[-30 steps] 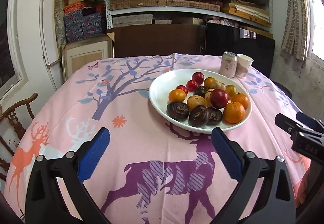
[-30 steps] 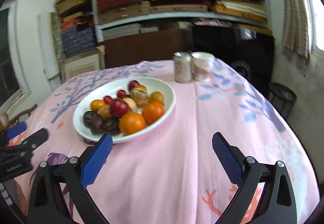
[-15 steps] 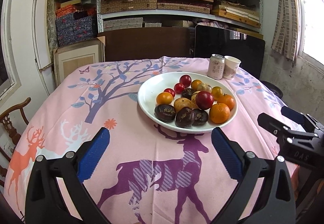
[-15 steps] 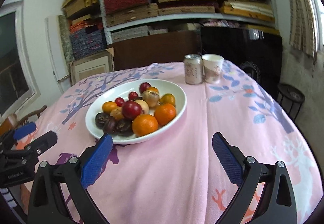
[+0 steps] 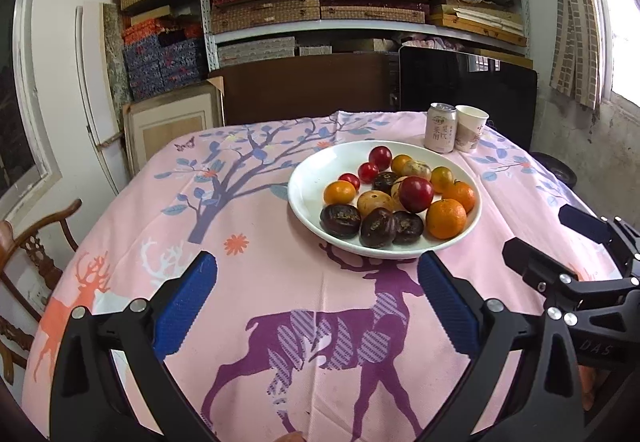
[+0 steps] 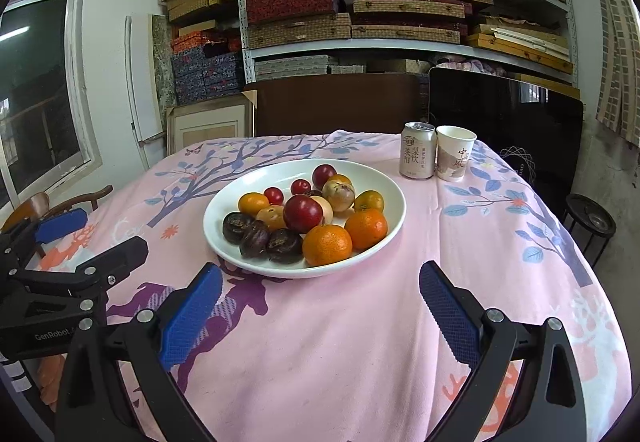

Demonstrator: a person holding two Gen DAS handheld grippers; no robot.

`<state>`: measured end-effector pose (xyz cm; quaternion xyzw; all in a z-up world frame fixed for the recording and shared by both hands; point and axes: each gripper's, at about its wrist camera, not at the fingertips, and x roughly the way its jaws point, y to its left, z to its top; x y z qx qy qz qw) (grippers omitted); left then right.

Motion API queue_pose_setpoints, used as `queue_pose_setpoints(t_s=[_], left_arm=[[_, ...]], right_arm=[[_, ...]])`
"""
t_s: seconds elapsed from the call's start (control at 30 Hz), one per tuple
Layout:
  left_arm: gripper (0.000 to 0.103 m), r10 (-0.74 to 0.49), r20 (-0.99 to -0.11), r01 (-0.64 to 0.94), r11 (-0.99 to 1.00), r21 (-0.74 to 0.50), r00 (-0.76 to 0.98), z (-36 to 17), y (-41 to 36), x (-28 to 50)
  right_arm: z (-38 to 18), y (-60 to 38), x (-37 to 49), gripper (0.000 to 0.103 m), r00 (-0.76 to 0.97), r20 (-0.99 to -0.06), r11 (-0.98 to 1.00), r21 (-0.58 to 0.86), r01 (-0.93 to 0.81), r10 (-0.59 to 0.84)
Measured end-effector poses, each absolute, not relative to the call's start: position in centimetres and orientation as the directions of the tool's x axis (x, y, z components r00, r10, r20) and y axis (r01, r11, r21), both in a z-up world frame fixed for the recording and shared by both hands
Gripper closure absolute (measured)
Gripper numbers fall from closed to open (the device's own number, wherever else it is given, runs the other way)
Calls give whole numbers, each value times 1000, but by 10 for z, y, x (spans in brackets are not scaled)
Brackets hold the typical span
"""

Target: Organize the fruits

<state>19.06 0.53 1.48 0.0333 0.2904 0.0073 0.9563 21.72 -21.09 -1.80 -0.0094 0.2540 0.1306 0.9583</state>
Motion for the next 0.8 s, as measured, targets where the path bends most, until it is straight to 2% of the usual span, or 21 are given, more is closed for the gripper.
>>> queue_pose_setpoints(t_s=[0.4, 0.53, 0.8], left_arm=[[4, -1, -567, 26, 999, 35, 823, 15, 6, 189], [5, 6, -537, 28, 998, 55, 844, 18, 2, 183], [4, 24, -534, 22, 997, 79, 845, 19, 0, 183]], right_arm=[[-19, -213, 216, 3, 831, -493, 964, 70, -257, 258], [-20, -213, 217, 3, 828, -498, 965, 78, -251, 256], [-19, -216, 217, 3, 826, -502, 965, 94, -244, 257]])
